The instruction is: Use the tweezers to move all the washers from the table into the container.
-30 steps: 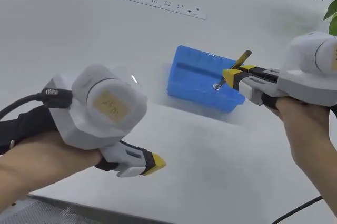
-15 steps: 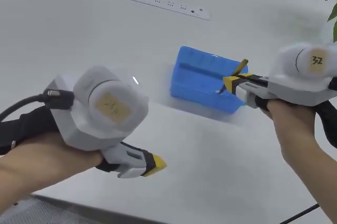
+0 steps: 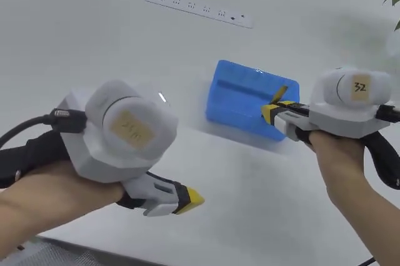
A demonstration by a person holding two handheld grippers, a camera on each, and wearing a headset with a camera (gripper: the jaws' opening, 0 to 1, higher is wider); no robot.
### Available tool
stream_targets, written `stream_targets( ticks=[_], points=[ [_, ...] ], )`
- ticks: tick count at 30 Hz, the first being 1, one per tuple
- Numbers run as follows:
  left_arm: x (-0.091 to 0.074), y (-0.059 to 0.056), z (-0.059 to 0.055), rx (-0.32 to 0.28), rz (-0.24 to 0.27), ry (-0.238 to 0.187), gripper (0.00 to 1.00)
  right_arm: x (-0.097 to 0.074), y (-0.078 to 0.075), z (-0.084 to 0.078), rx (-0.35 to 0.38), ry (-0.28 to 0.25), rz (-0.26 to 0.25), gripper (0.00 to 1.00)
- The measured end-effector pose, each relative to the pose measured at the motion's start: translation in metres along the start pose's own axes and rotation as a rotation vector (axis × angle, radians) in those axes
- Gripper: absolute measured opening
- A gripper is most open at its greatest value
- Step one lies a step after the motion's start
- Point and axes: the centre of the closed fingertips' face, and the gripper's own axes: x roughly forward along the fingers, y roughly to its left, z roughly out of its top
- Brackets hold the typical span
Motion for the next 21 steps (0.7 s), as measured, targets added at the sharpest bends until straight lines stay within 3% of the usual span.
stream_targets(
  ticks=[2, 4, 9, 12, 17, 18, 21],
  points=[
    [-0.002, -0.001, 0.003, 0.011, -0.003, 0.000, 0.91, 0.000, 0.000, 0.000, 0.002, -0.003, 0.006, 0.04],
    [-0.006, -0.002, 0.014, 0.019, -0.022, -0.030, 0.85, -0.002, 0.002, 0.000, -0.009, -0.002, 0.011, 0.04],
    [-0.019, -0.007, 0.049, -0.006, -0.093, -0.133, 0.73, -0.020, 0.002, 0.018, -0.016, -0.064, -0.010, 0.05],
    [-0.027, -0.006, 0.066, -0.001, -0.108, -0.166, 0.63, -0.034, 0.006, 0.027, -0.044, -0.091, -0.011, 0.04],
    [-0.036, -0.008, 0.096, 0.055, -0.133, -0.229, 0.47, -0.059, 0.027, 0.040, -0.107, -0.127, 0.013, 0.04],
    [-0.039, -0.009, 0.104, 0.075, -0.133, -0.253, 0.44, -0.063, 0.034, 0.040, -0.138, -0.125, 0.018, 0.04],
    [-0.043, -0.016, 0.118, 0.092, -0.162, -0.274, 0.40, -0.072, 0.050, 0.035, -0.192, -0.112, 0.031, 0.04]
  ],
)
